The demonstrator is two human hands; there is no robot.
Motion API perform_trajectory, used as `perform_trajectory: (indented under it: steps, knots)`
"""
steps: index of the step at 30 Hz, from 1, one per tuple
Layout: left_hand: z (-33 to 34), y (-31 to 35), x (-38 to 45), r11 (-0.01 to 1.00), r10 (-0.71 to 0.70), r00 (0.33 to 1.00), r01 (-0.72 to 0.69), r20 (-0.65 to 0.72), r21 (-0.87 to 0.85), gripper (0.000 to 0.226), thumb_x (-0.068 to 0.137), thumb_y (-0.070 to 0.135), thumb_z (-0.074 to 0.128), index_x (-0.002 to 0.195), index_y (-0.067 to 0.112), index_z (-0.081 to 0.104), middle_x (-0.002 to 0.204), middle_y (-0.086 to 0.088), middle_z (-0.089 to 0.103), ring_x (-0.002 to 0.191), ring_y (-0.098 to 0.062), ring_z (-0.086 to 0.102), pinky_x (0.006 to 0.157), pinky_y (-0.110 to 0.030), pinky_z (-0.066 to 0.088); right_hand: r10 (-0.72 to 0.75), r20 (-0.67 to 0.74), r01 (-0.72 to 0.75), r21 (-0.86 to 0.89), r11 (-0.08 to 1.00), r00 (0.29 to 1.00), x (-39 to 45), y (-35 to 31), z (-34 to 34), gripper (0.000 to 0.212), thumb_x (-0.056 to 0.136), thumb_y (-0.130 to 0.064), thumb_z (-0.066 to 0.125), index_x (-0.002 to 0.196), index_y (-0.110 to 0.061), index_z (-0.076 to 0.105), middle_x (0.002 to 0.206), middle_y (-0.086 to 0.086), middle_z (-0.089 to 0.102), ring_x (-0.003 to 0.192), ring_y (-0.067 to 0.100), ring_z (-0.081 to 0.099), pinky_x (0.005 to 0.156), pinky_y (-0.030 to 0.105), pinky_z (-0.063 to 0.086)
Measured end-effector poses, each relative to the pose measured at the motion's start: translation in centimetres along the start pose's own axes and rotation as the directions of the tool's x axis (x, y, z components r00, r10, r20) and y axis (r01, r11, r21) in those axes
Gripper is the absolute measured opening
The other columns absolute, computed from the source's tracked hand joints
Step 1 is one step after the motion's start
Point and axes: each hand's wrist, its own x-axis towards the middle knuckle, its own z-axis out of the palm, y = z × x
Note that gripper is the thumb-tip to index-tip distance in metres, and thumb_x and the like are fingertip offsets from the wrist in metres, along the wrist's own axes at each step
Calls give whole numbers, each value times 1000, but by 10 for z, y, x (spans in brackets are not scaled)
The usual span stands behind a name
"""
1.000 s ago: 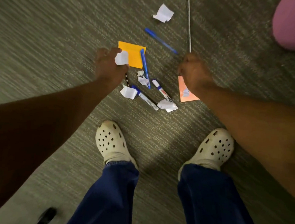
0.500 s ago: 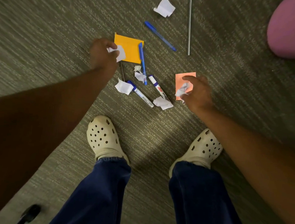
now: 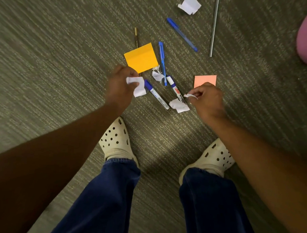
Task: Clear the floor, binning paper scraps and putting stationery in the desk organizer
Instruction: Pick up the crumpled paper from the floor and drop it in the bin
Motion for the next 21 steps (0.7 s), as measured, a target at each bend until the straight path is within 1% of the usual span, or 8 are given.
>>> perform_trajectory:
  steps: [3, 5, 6, 8, 12, 14, 17, 21]
  knots:
    - [7, -9, -3, 983, 88, 958, -129, 272, 134, 40, 84, 2, 78, 121, 13, 67, 134, -11, 55, 113, -29, 63, 92, -30, 46, -82, 109, 83, -2, 997, 991, -10, -8, 0, 14, 80, -2, 79, 92, -10, 83, 91, 4, 72, 77, 15, 64, 68, 18, 46]
    - [11, -15, -4, 952, 94, 917, -196, 388, 234, 53, 84, 1, 79, 132, 14, 63, 144, -11, 49, 117, -36, 63, 96, -41, 51, -139, 211, 141, 7, 990, 967, -17, -12, 4, 16, 78, 1, 80, 90, -9, 82, 88, 3, 69, 77, 18, 66, 65, 16, 46]
    - [13, -17, -5, 938, 85, 906, -213, 414, 273, 58, 83, -1, 80, 135, 15, 60, 148, -10, 47, 116, -38, 64, 96, -45, 54, -158, 253, 162, 6, 987, 954, -20, -13, 7, 17, 78, 3, 81, 91, -8, 82, 89, 2, 66, 78, 20, 67, 66, 17, 48]
    - [15, -22, -4, 913, 88, 899, -245, 428, 327, 62, 80, -3, 81, 135, 16, 58, 149, -11, 45, 110, -42, 67, 93, -51, 57, -184, 293, 197, -16, 980, 938, -24, -14, 16, 23, 79, 5, 80, 98, -7, 79, 100, 6, 62, 87, 24, 66, 75, 28, 54]
    - [15, -25, 1, 884, 80, 898, -264, 432, 385, 63, 79, 1, 84, 133, 15, 56, 144, -14, 48, 103, -42, 69, 89, -54, 59, -283, 357, 373, -216, 902, 890, -32, -18, 37, 69, 80, 11, 75, 141, -16, 56, 145, 10, 44, 108, 31, 63, 89, 37, 57]
    - [13, -26, 3, 886, 88, 900, -267, 428, 380, 60, 79, 1, 84, 130, 14, 58, 143, -13, 45, 95, -40, 71, 88, -53, 59, -263, 415, 418, -345, 840, 871, -27, -22, 44, 78, 81, 15, 70, 148, -17, 48, 155, 10, 36, 112, 35, 62, 90, 45, 59]
    - [9, -25, 3, 889, 131, 901, -291, 413, 353, 47, 83, 4, 81, 123, 15, 61, 142, -9, 41, 82, -35, 72, 80, -47, 60, -268, 466, 465, -384, 798, 843, -14, -25, 48, 58, 84, 13, 64, 138, -8, 56, 144, 15, 49, 113, 38, 61, 94, 44, 52]
    - [10, -23, 3, 897, 131, 912, -276, 388, 346, 39, 84, 9, 82, 117, 12, 63, 131, -11, 55, 96, -31, 68, 79, -37, 53, -311, 370, 434, -319, 842, 876, -10, -25, 45, 31, 87, 11, 60, 114, -2, 70, 114, 18, 66, 106, 37, 63, 88, 38, 52]
